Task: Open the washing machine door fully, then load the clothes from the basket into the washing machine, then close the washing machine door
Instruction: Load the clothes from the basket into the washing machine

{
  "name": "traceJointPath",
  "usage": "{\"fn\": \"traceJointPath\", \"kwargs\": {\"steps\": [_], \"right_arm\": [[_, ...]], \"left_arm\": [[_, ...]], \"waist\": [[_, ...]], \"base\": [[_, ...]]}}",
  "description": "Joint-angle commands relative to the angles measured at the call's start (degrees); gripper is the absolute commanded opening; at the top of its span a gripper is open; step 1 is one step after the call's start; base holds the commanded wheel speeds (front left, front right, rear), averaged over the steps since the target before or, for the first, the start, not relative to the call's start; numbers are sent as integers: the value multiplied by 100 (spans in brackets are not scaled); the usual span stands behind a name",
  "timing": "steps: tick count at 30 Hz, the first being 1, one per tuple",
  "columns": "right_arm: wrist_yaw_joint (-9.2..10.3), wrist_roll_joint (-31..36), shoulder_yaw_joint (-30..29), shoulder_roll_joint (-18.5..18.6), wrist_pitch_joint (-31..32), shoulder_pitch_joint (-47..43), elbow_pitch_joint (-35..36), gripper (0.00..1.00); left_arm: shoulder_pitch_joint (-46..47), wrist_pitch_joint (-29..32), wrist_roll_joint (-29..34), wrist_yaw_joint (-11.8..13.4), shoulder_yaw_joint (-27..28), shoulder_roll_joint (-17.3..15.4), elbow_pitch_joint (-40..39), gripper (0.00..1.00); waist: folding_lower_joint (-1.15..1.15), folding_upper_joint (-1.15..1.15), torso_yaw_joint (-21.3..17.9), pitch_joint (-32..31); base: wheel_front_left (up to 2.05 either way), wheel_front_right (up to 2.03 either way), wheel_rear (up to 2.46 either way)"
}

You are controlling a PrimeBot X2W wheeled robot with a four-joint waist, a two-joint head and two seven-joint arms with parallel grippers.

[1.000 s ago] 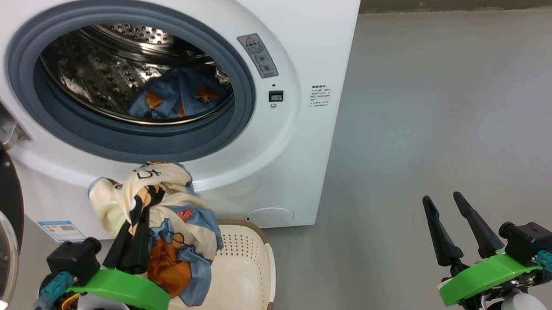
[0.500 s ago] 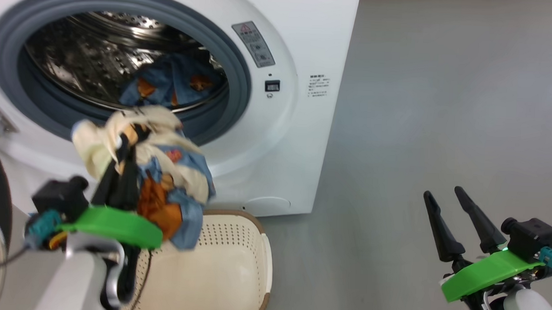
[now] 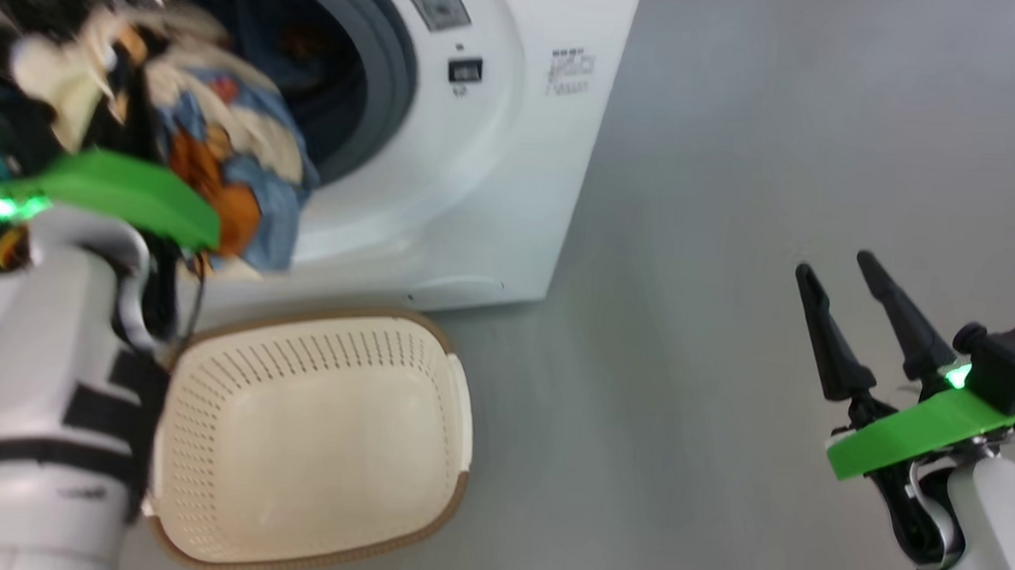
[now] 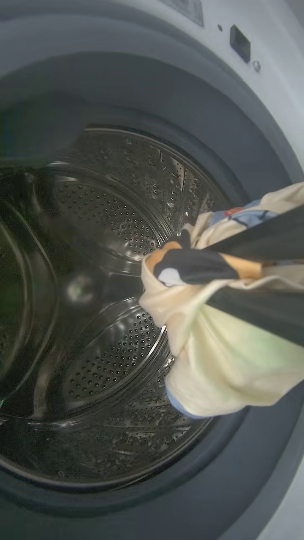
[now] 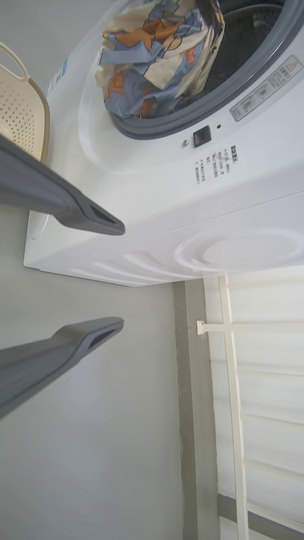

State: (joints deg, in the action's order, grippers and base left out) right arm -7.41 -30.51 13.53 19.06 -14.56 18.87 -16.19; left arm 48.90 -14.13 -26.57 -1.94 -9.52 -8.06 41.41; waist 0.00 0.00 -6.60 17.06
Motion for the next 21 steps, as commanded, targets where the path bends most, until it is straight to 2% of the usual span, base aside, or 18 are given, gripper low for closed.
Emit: {"fn": "traceJointPath", "kwargs": {"steps": [1, 11, 16, 21], "right_arm": [[-8, -96, 104, 107, -44, 89, 166, 100], [-8, -168, 69, 12, -44, 372, 378, 100], [-8, -178, 61, -65, -44, 475, 433, 100], [-8, -177, 44, -104, -44, 512, 458, 100]], "left_arm": [[418, -72, 41, -56, 206, -252, 22, 0], [1906, -85, 417, 4, 516, -481, 664, 0], [2304, -85, 621, 32, 586, -571, 898, 0], [2638, -86, 856, 61, 622, -606, 700, 0]], "waist": [[0, 0, -336, 709], [0, 0, -740, 1844], [0, 0, -886, 2168], [0, 0, -943, 2333]], "base": [[0, 0, 0], [0, 0, 0], [0, 0, 0], [0, 0, 0]]}}
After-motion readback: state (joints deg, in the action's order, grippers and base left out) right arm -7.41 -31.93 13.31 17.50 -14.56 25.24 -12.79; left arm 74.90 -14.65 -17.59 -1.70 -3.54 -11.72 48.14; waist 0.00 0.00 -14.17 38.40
